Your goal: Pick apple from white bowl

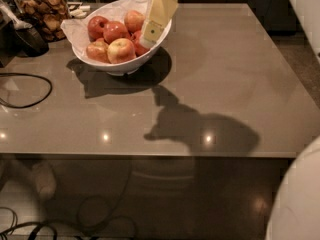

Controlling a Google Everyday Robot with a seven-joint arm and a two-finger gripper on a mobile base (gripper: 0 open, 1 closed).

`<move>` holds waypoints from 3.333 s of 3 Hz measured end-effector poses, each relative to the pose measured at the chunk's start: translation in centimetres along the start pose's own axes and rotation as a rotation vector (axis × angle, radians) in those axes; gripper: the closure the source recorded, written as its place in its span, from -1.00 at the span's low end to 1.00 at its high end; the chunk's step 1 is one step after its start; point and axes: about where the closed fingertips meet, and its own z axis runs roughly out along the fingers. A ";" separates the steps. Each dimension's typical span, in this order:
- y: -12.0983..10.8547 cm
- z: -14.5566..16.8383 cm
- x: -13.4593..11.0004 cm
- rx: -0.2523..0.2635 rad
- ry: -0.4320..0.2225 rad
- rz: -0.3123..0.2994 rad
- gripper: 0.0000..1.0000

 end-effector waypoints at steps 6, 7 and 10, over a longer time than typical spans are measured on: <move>-3.5 7.9 -2.2 -0.102 0.045 0.030 -0.36; -3.8 8.5 -2.3 -0.110 0.045 0.035 -0.36; -4.8 9.7 -2.7 -0.127 0.044 0.039 -0.34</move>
Offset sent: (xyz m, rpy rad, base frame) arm 0.0182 0.0330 -0.0056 -0.0381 0.0538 0.0501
